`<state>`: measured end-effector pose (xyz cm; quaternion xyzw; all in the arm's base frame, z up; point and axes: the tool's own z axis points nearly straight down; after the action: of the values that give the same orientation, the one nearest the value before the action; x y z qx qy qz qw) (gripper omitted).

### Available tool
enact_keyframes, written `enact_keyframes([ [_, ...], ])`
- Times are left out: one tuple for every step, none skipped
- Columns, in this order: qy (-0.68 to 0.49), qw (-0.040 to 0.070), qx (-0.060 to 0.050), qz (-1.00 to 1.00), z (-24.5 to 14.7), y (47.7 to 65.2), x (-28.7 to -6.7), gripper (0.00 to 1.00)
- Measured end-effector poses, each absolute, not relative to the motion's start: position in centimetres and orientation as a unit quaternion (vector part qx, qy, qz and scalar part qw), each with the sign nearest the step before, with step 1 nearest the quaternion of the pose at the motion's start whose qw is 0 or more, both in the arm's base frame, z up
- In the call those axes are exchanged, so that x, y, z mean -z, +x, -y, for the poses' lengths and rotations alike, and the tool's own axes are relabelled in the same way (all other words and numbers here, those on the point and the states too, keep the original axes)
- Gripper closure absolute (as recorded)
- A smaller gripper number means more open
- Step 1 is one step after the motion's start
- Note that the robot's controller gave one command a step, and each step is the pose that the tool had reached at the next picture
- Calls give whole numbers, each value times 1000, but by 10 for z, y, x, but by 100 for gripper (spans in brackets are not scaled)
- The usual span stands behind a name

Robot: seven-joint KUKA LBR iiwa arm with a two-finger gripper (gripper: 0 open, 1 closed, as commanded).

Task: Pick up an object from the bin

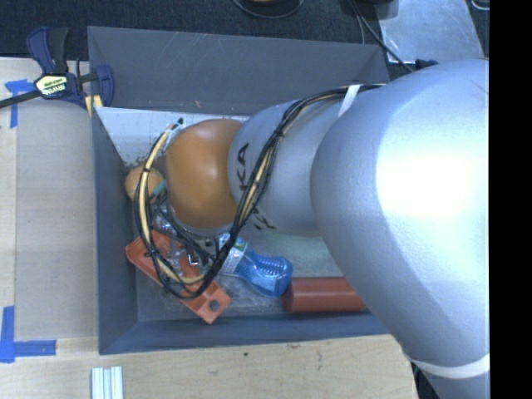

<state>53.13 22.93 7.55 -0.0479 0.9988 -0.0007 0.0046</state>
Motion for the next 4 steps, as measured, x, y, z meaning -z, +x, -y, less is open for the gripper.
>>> enact_keyframes([
  [-178,5,-1,-984,-225,536,-85,100],
  [-178,5,-1,-984,-225,536,-85,100],
  [-194,8,-1,-981,-224,523,-154,100],
  [-195,5,-1,-981,-221,528,-69,100],
])
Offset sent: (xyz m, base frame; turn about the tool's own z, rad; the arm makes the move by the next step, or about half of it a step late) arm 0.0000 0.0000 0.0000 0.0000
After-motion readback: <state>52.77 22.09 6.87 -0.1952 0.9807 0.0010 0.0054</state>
